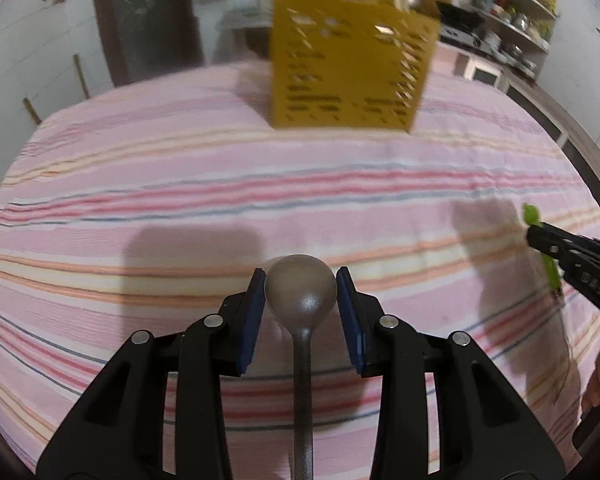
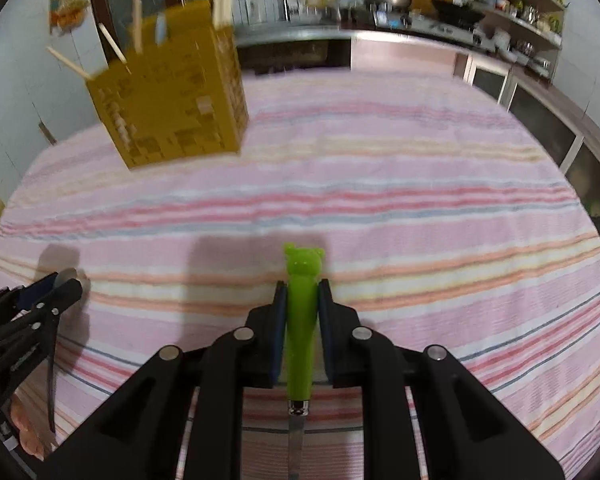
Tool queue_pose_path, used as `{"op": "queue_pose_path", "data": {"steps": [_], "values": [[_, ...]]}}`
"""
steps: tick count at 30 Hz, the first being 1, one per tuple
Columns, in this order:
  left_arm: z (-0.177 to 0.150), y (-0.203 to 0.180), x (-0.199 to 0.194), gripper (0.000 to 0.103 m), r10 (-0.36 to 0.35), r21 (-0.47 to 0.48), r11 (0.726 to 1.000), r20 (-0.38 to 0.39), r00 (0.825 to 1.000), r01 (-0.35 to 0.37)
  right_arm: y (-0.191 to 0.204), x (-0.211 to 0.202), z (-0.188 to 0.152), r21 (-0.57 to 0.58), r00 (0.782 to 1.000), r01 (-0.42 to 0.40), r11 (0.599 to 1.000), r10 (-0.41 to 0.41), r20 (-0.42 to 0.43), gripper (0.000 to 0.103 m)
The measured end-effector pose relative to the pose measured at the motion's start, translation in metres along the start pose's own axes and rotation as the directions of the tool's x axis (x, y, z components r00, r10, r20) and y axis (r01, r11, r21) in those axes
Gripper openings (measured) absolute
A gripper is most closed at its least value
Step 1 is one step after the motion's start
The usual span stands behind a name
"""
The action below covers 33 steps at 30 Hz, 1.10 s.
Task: Organize utensils
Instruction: 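Lift the frog utensil and grey spoon with both tools over the yellow holder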
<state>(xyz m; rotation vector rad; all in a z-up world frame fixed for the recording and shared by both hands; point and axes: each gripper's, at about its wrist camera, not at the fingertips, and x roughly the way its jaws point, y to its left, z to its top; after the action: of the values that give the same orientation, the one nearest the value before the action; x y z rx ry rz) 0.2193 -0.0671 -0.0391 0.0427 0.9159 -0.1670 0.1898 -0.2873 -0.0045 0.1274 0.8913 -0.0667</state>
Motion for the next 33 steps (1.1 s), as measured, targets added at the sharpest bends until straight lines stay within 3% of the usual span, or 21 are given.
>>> {"op": "queue_pose_path", "data": {"steps": [4, 11, 23, 28, 33], "values": [[0.005, 0.017, -0.017, 0.035, 0.004, -0.042, 0.999, 0.077, 0.997, -0.001, 0.014, -0.021, 0.006, -0.009, 0.994, -0.012, 1.000, 0.013, 0.112, 0.016], [0.013, 0.039, -0.053, 0.035, 0.024, -0.089, 0.996, 0.230, 0.973, -0.003, 0.032, -0.042, 0.015, -0.015, 0.965, -0.027, 1.000, 0.030, 0.262, 0.016], [0.031, 0.050, -0.093, 0.035, 0.036, -0.100, 0.995, 0.403, 0.914, 0.006, 0.045, -0.074, 0.031, -0.024, 0.874, -0.027, 0.999, 0.035, 0.485, 0.016], [0.040, 0.048, -0.098, 0.035, 0.023, -0.100, 0.995, 0.439, 0.898, 0.024, 0.047, -0.076, 0.037, -0.038, 0.853, -0.024, 0.999, 0.040, 0.520, 0.015], [0.048, 0.045, -0.098, 0.035, 0.005, -0.092, 0.995, 0.473, 0.881, 0.044, 0.044, -0.066, 0.041, -0.036, 0.862, -0.029, 0.999, 0.043, 0.505, 0.015]]}}
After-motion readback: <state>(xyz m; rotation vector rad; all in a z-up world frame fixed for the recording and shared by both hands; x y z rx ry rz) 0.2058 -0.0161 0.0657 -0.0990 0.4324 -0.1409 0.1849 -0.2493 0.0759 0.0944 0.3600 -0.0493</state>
